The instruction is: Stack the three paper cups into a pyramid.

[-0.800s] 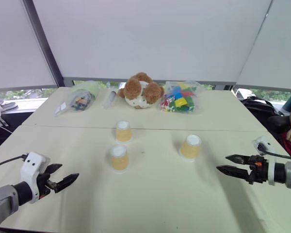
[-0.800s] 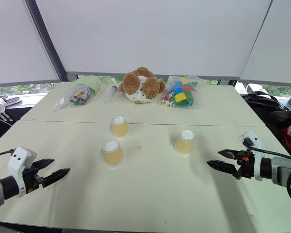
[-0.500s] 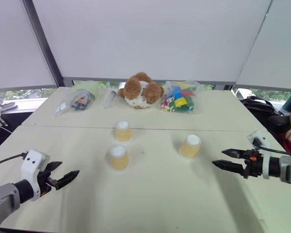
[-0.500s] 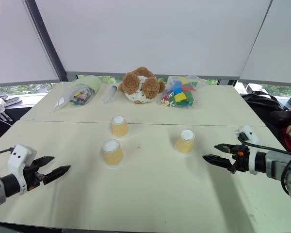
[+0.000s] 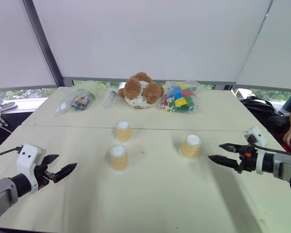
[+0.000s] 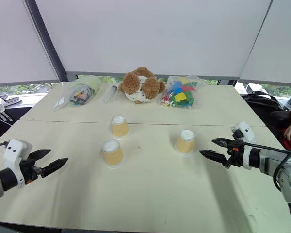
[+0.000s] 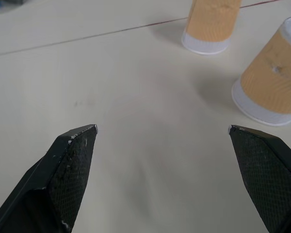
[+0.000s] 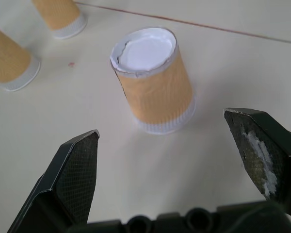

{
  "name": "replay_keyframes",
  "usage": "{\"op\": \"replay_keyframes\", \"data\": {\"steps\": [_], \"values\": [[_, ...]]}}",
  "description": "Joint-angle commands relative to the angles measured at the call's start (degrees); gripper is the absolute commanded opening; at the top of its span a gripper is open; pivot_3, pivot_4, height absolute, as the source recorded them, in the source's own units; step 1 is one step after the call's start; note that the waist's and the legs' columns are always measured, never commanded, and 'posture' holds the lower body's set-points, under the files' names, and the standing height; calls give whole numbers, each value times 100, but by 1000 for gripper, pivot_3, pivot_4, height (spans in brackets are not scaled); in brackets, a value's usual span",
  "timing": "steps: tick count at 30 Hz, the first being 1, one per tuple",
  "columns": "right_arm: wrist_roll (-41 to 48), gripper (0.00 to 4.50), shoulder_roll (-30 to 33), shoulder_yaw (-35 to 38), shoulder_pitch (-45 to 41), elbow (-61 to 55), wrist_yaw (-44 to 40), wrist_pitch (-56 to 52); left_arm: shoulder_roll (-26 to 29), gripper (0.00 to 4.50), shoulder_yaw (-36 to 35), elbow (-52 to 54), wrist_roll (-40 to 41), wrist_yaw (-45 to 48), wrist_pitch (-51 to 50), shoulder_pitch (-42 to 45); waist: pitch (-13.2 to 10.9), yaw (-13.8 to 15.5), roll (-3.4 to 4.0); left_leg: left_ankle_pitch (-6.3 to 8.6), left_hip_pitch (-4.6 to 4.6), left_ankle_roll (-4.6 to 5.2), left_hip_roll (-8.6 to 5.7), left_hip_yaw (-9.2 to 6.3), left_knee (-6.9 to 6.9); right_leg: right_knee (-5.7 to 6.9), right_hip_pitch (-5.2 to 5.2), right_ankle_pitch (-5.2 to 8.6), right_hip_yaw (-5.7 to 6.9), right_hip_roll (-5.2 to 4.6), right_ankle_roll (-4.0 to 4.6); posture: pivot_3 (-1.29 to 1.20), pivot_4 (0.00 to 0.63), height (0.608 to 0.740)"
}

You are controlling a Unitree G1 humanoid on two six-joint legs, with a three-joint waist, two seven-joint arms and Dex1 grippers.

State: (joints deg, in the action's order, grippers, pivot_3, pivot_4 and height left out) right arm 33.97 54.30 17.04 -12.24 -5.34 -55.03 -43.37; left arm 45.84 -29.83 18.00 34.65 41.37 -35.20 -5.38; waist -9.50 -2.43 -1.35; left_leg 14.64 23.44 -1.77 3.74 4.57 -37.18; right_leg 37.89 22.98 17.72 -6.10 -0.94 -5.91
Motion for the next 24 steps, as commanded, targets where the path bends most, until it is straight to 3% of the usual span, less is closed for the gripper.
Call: {"op": "replay_keyframes", "data": {"steps": [1, 4, 10, 17, 24], "values": [[450, 4465, 108, 226, -47, -723, -63, -350, 222, 4500, 343, 233, 17, 357, 218, 412, 0, 2, 0, 0, 0, 0, 0, 0, 0, 0, 0, 0, 0, 0, 0, 0, 150, 740], [750, 4465, 260, 166, -50, -1166, -168, -752, 265, 4500, 1123, 308, -122, 690, 305, 869, 0, 4, 1, 0, 0, 0, -1, 0, -1, 1, -3, -1, -1, 0, -1, 0, 150, 740], [1213, 4465, 283, 93, -35, -1925, -6, -1245, -247, 4500, 2251, -419, -537, 916, 713, 1764, 0, -10, 0, 0, 2, 0, -1, -3, 0, 0, -1, -6, 0, 8, -12, 0, 150, 740], [1465, 4465, 62, 200, 32, -2218, 384, -1332, -932, 4500, 2937, -1115, -899, 1079, 1215, 2438, -1, 4, -3, 0, 7, 0, -1, -4, -5, 0, -2, -7, -1, 11, -13, 0, 150, 740], [1535, 4465, -54, 329, 342, -2281, 553, -1228, -1336, 4500, 3084, -1867, -1290, 1152, 1899, 2821, -1, 15, -3, -1, 8, 1, -3, -4, -11, 2, -5, -8, 1, 13, -15, 0, 150, 740]]}}
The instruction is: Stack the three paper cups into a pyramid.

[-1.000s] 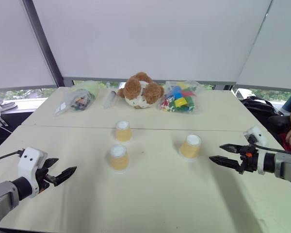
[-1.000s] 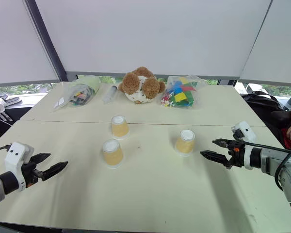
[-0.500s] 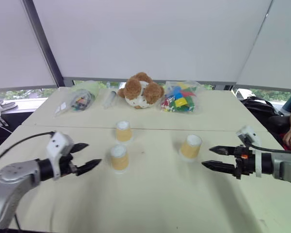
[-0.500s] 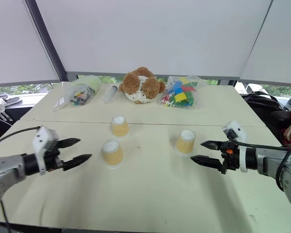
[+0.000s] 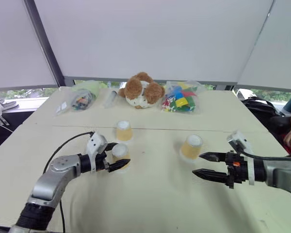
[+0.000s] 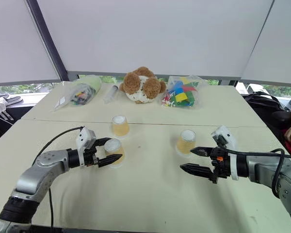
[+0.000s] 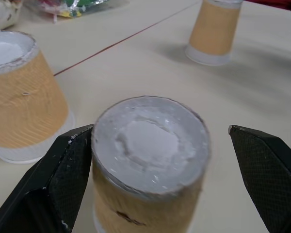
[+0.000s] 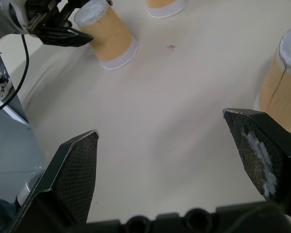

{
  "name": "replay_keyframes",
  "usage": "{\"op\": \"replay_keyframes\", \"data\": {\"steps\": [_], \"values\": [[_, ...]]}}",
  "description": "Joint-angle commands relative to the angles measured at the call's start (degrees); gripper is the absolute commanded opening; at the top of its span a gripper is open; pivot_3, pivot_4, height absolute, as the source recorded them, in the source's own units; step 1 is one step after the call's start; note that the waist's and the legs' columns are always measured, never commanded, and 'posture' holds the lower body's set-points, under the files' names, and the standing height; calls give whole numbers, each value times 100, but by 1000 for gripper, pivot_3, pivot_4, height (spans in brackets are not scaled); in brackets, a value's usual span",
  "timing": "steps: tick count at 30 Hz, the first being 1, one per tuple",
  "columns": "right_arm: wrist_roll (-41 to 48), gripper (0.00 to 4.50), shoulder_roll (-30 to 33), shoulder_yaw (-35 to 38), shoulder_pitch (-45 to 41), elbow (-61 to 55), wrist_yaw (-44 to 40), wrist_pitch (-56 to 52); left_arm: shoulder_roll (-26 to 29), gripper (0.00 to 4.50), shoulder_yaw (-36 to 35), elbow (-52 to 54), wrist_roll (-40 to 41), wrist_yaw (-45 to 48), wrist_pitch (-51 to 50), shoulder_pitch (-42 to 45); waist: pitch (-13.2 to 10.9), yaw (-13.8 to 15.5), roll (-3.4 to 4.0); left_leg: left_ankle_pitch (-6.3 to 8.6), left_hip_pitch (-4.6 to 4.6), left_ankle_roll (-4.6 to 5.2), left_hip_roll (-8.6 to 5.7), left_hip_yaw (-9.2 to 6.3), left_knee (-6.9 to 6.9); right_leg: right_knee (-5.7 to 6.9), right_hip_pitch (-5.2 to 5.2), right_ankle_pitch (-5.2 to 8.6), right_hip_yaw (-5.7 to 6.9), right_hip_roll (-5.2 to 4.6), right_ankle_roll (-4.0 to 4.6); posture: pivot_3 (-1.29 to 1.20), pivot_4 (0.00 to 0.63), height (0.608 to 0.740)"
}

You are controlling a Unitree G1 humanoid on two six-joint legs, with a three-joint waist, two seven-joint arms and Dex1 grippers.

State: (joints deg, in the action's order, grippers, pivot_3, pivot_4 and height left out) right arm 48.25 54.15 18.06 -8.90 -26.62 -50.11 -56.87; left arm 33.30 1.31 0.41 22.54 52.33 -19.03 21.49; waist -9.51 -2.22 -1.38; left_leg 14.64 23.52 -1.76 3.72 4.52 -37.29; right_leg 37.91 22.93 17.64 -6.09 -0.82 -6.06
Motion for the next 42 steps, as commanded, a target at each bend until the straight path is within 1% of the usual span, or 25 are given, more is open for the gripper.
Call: {"op": "replay_keyframes", "data": {"steps": [1, 3, 6, 9, 13, 17, 19, 22, 25, 27, 28, 30, 33, 36, 38, 39, 41, 42], "values": [[94, 4496, -53, 233, 23, -145, 82, 153, -138, 4237, -36, -168, -80, 65, 341, 169, 0, -12, 0, 0, 0, 0, 0, 0, 0, 0, 0, 0, 0, 0, 0, 0, 150, 740], [67, 4500, -55, 236, 65, -131, 94, 208, -207, 3575, -44, -242, -92, 91, 416, 217, 0, -13, 0, 0, 0, 0, 1, -1, 1, 1, 0, 0, 0, 1, -1, 0, 150, 740], [50, 4500, -45, 237, 137, -123, 87, 264, -241, 2190, -56, -280, -118, 120, 465, 234, 0, -10, 0, 0, 0, 0, 1, -1, 0, 2, 0, 0, 1, 1, -1, 0, 150, 740], [68, 4500, -12, 267, 209, -103, 64, 296, -231, 2161, -60, -179, -97, 125, 422, 225, 0, -11, 0, 0, 0, 0, 1, -1, 0, 2, -1, 0, 1, 1, -1, 0, 150, 740], [211, 4500, 122, 518, 239, -75, 49, 174, -328, 2161, 169, 565, 142, 166, -32, 213, 0, 0, 0, 0, 0, 0, 1, -2, -1, 2, -1, 0, 1, 1, -1, 0, 150, 740], [381, 4500, 353, 768, 377, -216, -64, -2, -800, 2161, 672, 1029, 40, -20, -242, 306, 1, 93, 1, 0, 0, 0, -1, -2, -10, 1, -12, 1, 2, -2, -4, 0, 150, 740], [471, 4500, 366, 820, 468, -343, -19, -48, -978, 2161, 906, 950, -149, -63, -166, 360, 1, 123, -1, 0, -2, 0, -1, -3, -15, 1, -15, 1, 2, 1, -3, 0, 150, 740], [579, 4500, 294, 860, 629, -560, 99, -80, -1091, 2161, 1196, 604, -477, -4, 135, 471, 1, 131, 0, 0, -3, 0, -1, -9, -17, 4, -15, 1, 2, 9, -3, 0, 150, 740], [655, 4500, 212, 819, 785, -745, 213, -68, -1240, 2161, 1233, 250, -499, 97, 277, 625, 1, 131, 0, 0, -3, 0, 0, -9, -17, 3, -15, 0, 1, 11, -3, 0, 150, 740], [672, 4500, 166, 781, 842, -812, 281, -44, -1298, 3190, 1194, 141, -475, 124, 334, 680, 1, 134, 0, 0, -3, 0, 0, -9, -17, 3, -15, 1, 2, 10, -3, 0, 150, 740], [673, 4500, 148, 764, 854, -820, 305, -31, -1305, 3559, 1176, 115, -446, 170, 348, 696, 1, 136, 0, 0, -2, 0, 0, -8, -16, 3, -15, 1, 1, 9, -3, 0, 150, 740], [679, 4500, 126, 732, 862, -816, 336, -6, -1310, 4488, 1117, 118, -438, 167, 399, 710, 1, 137, 0, 0, -2, 0, 0, -8, -17, 3, -15, 1, 1, 9, -3, 0, 150, 740], [655, 4500, 119, 685, 859, -771, 337, 34, -1181, 4488, 1005, 358, -530, 59, 463, 684, 1, 133, 0, 0, -3, 0, 0, -9, -16, 3, -15, 1, 2, 9, -3, 0, 150, 740], [624, 4500, 153, 692, 907, -754, 315, 63, -781, 4488, 521, 893, -245, -51, 46, 558, 1, 113, 0, 0, -2, 0, 2, -9, -15, 4, -13, 1, 1, 10, -3, 0, 150, 740], [626, 4500, 183, 708, 912, -724, 282, 82, -290, 4488, 129, 1154, -5, 52, -363, 412, 2, 113, 1, 0, -3, 0, 5, -10, -14, 6, -13, 1, 2, 11, -3, 0, 150, 740], [655, 4500, 181, 702, 869, -701, 271, 87, 96, 4488, -58, 1202, 56, 241, -527, 300, 1, 100, 0, 0, -4, 0, 6, -10, -13, 6, -12, 1, 2, 11, -3, 0, 150, 740], [713, 4500, 154, 663, 754, -659, 272, 101, 682, 4488, -282, 1068, 3, 446, -598, 194, 1, 81, 0, 0, -10, 0, 9, -10, -7, 7, -10, 1, 0, 12, -2, 0, 150, 740], [737, 4500, 141, 618, 670, -634, 271, 110, 859, 4488, -365, 782, -123, 417, -483, 275, 1, 93, 0, 0, -10, 0, 9, -9, -6, 8, -9, 1, 0, 12, -1, 0, 150, 740]]}}
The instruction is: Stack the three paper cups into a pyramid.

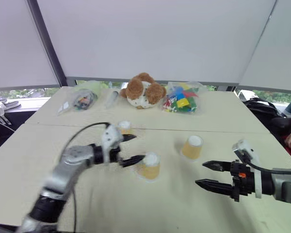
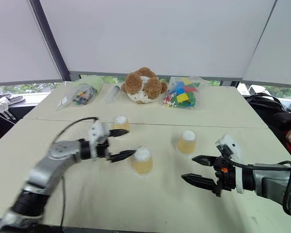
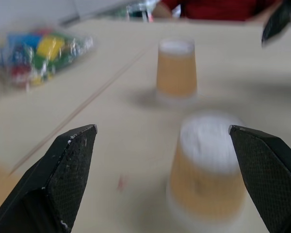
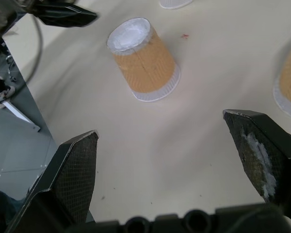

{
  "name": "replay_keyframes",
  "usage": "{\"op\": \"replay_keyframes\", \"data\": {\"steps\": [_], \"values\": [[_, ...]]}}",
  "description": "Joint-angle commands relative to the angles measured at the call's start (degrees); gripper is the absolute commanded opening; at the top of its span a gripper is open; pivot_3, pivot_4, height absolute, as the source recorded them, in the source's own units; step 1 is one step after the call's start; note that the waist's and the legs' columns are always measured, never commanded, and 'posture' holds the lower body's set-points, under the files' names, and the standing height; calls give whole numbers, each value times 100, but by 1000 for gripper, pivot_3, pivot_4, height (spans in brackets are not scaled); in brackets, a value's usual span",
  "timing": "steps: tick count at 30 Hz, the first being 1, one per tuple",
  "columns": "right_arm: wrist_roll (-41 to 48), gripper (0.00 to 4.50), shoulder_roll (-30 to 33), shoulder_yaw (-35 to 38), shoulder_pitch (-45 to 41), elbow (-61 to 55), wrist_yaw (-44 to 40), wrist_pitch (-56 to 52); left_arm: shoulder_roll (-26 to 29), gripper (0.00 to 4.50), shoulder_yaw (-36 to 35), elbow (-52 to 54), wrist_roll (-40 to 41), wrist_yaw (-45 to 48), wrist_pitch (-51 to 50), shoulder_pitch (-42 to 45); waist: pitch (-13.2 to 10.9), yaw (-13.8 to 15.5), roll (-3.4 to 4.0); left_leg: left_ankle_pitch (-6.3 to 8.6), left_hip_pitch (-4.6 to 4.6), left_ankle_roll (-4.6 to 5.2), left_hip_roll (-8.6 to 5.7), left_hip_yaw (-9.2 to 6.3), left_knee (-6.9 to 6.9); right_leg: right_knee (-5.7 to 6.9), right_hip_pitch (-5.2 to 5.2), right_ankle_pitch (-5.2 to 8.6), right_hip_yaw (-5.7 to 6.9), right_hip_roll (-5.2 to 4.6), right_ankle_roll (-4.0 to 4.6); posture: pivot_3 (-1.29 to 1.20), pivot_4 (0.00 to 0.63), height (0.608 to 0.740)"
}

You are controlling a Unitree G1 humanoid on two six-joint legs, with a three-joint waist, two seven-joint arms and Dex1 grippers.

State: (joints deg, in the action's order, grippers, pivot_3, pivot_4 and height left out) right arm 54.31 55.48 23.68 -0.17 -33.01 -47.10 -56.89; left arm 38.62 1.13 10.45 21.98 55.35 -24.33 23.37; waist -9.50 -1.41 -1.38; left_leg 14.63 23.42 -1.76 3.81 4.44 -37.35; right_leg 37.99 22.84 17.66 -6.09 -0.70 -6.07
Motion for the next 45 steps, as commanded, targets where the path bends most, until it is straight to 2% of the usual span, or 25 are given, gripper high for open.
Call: {"op": "replay_keyframes", "data": {"steps": [1, 3, 5, 12, 15, 24, 32, 35, 37, 38, 45], "values": [[146, 4500, -3, 8, -282, 29, -28, 120, 403, 4488, -395, -558, -222, -1, 207, 237, 0, 31, 0, 0, 0, 0, -1, 0, -1, 0, -1, 0, 1, 0, 0, 0, 150, 740], [151, 4500, -25, -129, -482, 97, -30, 131, 397, 4488, -387, -1376, -549, -267, 565, 728, -2, 109, -4, 0, 1, 0, -6, 1, -11, -1, -7, 1, 8, -6, 2, 0, 150, 740], [127, 4500, -46, -296, -693, 170, -19, 133, 140, 4488, -379, -2250, -672, -461, 905, 1331, -3, 148, -7, 0, 11, 0, -6, -8, -35, -3, -13, 10, 17, -5, 18, 0, 150, 740], [81, 4500, -1, -487, -959, 257, -53, 152, -801, 4488, -253, -4581, -817, -172, 1904, 2628, -2, 193, -6, 10, 68, 18, -11, -1, -71, -4, 19, -2, 17, -10, -3, 0, 150, 740], [209, 4500, 23, -358, -956, 135, 19, 66, -1053, 4488, -202, -5210, -927, -31, 2268, 2893, -2, 176, -6, 9, 101, 18, -7, -7, -76, 11, 59, -6, 18, -2, -10, 0, 150, 740], [517, 4500, 56, 219, -964, -114, 627, -113, -1568, 4488, -138, -6794, -1360, -68, 3195, 3669, -2, 163, -6, 9, 102, 17, -6, -7, -80, 13, 58, -6, 17, 0, -11, 0, 150, 740], [592, 4500, 84, 565, -632, -207, 836, -108, -1840, 4488, -144, -7615, -1661, -148, 3609, 4073, -2, 168, -6, 9, 104, 17, -7, -8, -80, 14, 59, -7, 17, 1, -12, 0, 150, 740], [644, 4500, 77, 590, -593, -253, 881, -103, -1916, 3689, -204, -7771, -1668, -135, 3655, 4142, -2, 166, -7, 9, 104, 17, -7, -9, -81, 14, 58, -8, 17, 1, -13, 0, 150, 740], [667, 4500, 73, 605, -544, -287, 902, -99, -1940, 2651, -213, -7811, -1677, -129, 3686, 4170, -2, 165, -6, 9, 104, 17, -7, -9, -81, 14, 58, -8, 17, 1, -13, 0, 150, 740], [673, 4500, 76, 611, -519, -299, 908, -98, -1941, 2332, -204, -7824, -1699, -153, 3707, 4179, -2, 163, -7, 9, 104, 17, -7, -9, -81, 14, 58, -8, 17, 1, -13, 0, 150, 740], [702, 4500, 16, 732, -479, -169, 972, -44, -1837, 2286, -371, -7757, -1632, -139, 3733, 4211, -2, 163, -6, 9, 103, 17, -7, -9, -81, 16, 58, -8, 17, 1, -14, 0, 150, 740]]}}
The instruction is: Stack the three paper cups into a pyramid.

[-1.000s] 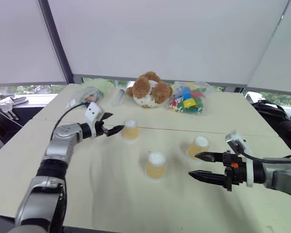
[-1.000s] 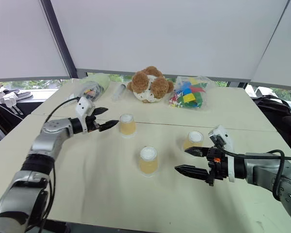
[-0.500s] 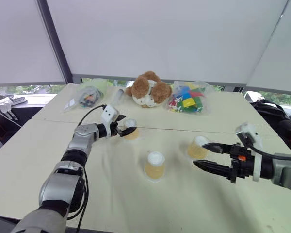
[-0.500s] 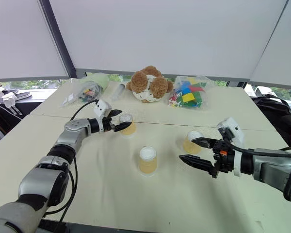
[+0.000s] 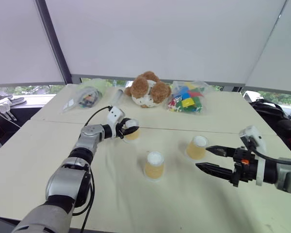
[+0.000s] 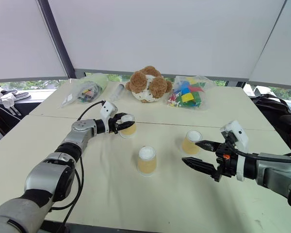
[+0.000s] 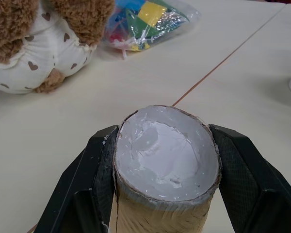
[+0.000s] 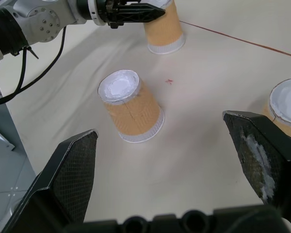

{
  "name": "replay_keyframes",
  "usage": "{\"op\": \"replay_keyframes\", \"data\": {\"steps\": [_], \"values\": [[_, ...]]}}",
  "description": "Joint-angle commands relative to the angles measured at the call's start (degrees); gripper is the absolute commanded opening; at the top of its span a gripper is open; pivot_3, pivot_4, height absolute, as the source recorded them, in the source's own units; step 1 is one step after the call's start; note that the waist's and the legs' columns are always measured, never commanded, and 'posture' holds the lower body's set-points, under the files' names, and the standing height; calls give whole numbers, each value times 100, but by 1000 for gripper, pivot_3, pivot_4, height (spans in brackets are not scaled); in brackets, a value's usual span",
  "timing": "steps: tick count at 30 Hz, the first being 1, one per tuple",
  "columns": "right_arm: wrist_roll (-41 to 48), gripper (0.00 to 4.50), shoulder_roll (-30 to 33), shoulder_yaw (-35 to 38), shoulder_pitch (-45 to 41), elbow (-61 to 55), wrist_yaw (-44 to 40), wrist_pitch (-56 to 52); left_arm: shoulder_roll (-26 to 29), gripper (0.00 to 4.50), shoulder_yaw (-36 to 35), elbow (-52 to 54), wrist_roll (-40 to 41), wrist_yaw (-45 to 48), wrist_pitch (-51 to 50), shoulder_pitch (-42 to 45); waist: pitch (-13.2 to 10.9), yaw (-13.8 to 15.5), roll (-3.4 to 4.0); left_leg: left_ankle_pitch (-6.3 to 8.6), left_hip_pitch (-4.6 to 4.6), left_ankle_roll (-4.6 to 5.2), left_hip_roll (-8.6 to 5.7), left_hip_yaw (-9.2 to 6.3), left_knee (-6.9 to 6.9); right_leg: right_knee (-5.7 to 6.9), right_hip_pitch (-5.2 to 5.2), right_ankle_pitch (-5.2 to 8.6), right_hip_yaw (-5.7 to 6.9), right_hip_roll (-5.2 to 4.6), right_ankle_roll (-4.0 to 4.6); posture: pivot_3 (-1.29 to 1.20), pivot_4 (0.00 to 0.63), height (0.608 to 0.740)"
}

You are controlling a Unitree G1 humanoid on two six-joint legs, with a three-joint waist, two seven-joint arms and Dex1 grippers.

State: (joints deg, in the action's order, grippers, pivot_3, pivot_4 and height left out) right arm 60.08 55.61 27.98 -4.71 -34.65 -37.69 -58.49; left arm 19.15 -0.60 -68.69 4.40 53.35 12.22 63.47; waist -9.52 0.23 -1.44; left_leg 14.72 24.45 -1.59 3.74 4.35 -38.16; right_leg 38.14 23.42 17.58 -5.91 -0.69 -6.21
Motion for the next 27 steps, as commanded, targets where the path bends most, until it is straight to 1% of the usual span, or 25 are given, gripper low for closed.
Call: {"op": "replay_keyframes", "data": {"steps": [1, 3, 5, 7, 12, 14, 17, 20, 23, 27], "values": [[136, 4500, -7, 358, -15, 48, 28, 120, 142, 2286, -269, 230, 204, 173, 16, 192, 0, -1, 0, 0, 0, 0, 0, 0, 0, 0, 0, 0, 0, 0, 0, 0, 150, 740], [151, 4500, 36, 507, 54, 122, -52, 111, 240, 2286, -352, 540, 338, 463, -111, 94, 0, -1, 0, 0, 0, 0, 0, 0, 0, 0, 0, 0, 0, 0, 0, 0, 150, 740], [204, 4500, 61, 750, 109, 223, -89, 96, 475, 2286, -332, 1560, 534, 891, -471, -384, 1, -16, 2, 0, 2, 0, 0, 0, 1, 0, 1, 0, 0, 0, 0, 0, 150, 740], [211, 4500, 34, 934, 186, 285, -66, 107, 698, 2286, -319, 2954, 808, 1084, -1155, -1065, 3, -68, 5, 0, 0, -1, 4, 1, 4, 0, 1, 0, -1, 0, 0, 0, 150, 740], [326, 4500, 51, 1167, 486, 214, -126, 27, 1027, 2286, -378, 5951, 1459, 679, -2955, -2741, 5, -103, 9, -6, -6, -10, 9, -3, 5, 12, -1, 0, 0, 0, 0, 0, 150, 740], [401, 4500, 96, 1162, 539, 198, -160, -10, 1045, 2286, -375, 6798, 1638, 435, -3470, -3253, 5, -93, 9, -6, -12, -11, 10, -4, 3, 15, -9, 0, 0, -2, 0, 0, 150, 740], [513, 4500, 140, 964, 539, 134, -211, -52, 982, 2286, -292, 7465, 1673, 103, -3768, -3749, 5, -72, 9, -7, -16, -12, 6, -10, -4, 14, -21, 0, 3, -5, 0, 0, 150, 740], [573, 4500, 100, 729, 539, 50, -207, -38, 902, 2286, -167, 7833, 1698, -103, -3942, -3997, 5, -87, 9, -7, -20, -11, 3, -11, -6, 12, -28, 0, 4, -4, 0, 0, 150, 740], [509, 4500, 14, 492, 535, -10, -133, 33, 891, 2286, -25, 8000, 1627, -220, -3938, -4181, 5, -98, 9, -6, -21, -11, 3, -12, -4, 11, -27, 0, 4, -3, 0, 0, 150, 740], [474, 4500, -51, 357, 559, -43, -79, 98, 855, 2286, 3, 8056, 1665, -434, -3971, -4339, 5, -99, 9, -6, -20, -11, 3, -12, -3, 11, -24, 0, 4, -2, 0, 0, 150, 740]]}}
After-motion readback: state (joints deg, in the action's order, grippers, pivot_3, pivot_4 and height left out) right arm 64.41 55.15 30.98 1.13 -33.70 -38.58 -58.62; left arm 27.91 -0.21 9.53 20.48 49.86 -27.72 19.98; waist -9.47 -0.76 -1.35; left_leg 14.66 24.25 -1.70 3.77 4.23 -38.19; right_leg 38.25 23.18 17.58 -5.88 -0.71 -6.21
